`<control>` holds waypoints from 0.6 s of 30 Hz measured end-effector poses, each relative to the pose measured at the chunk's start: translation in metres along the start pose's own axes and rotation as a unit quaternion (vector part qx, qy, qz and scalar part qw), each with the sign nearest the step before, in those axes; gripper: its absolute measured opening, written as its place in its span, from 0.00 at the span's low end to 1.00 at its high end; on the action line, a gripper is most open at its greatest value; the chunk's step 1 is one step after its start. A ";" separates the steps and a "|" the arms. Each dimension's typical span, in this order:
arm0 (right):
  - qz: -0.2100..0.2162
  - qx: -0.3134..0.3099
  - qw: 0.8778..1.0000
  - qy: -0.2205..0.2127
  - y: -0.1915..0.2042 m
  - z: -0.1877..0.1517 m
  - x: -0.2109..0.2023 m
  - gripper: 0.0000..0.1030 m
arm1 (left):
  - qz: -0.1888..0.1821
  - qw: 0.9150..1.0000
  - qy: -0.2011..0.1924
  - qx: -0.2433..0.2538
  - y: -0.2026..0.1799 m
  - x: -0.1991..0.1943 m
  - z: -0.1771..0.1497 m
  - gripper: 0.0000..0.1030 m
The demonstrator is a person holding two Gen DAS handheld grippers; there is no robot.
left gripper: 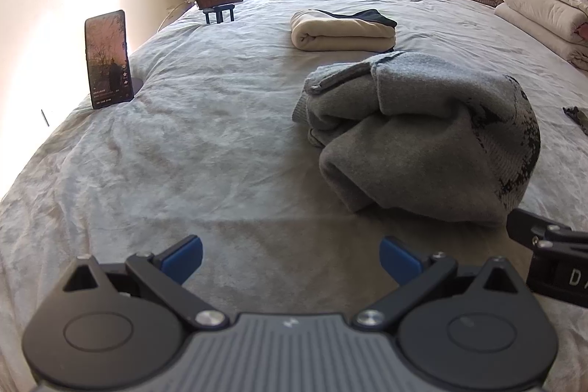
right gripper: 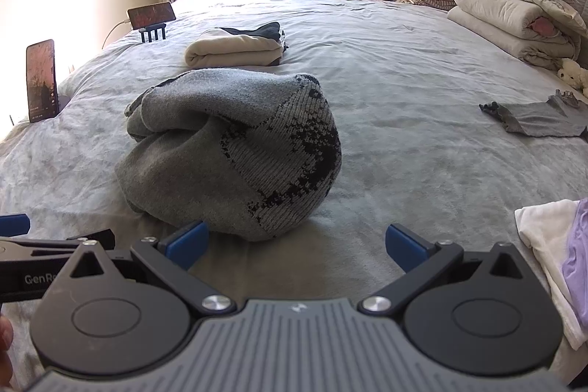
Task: Fold clothes
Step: 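Move both grippers toward the crumpled grey sweater on the bed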
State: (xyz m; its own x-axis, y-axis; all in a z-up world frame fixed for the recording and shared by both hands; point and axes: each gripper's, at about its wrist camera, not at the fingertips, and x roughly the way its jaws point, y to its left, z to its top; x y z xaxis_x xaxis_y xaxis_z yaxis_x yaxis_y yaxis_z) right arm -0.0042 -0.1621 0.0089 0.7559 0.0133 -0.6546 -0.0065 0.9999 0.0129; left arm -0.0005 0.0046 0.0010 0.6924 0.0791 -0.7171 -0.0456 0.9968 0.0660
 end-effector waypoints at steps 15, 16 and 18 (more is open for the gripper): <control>-0.001 0.000 1.000 0.001 0.001 0.000 0.001 1.00 | 0.004 1.000 0.001 0.001 -0.001 0.000 -0.001 1.00; -0.001 -0.001 1.000 0.001 0.001 0.000 0.001 1.00 | 0.004 1.000 0.001 0.001 -0.001 0.000 -0.001 1.00; -0.001 -0.001 1.000 0.001 0.001 0.000 0.001 1.00 | 0.005 1.000 0.000 0.001 -0.002 0.000 -0.001 1.00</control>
State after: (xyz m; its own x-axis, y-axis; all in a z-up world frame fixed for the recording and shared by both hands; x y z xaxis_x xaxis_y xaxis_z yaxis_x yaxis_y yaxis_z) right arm -0.0036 -0.1616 0.0079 0.7543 0.0121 -0.6565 -0.0066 0.9999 0.0108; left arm -0.0015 0.0028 0.0001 0.6915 0.0892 -0.7169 -0.0512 0.9959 0.0746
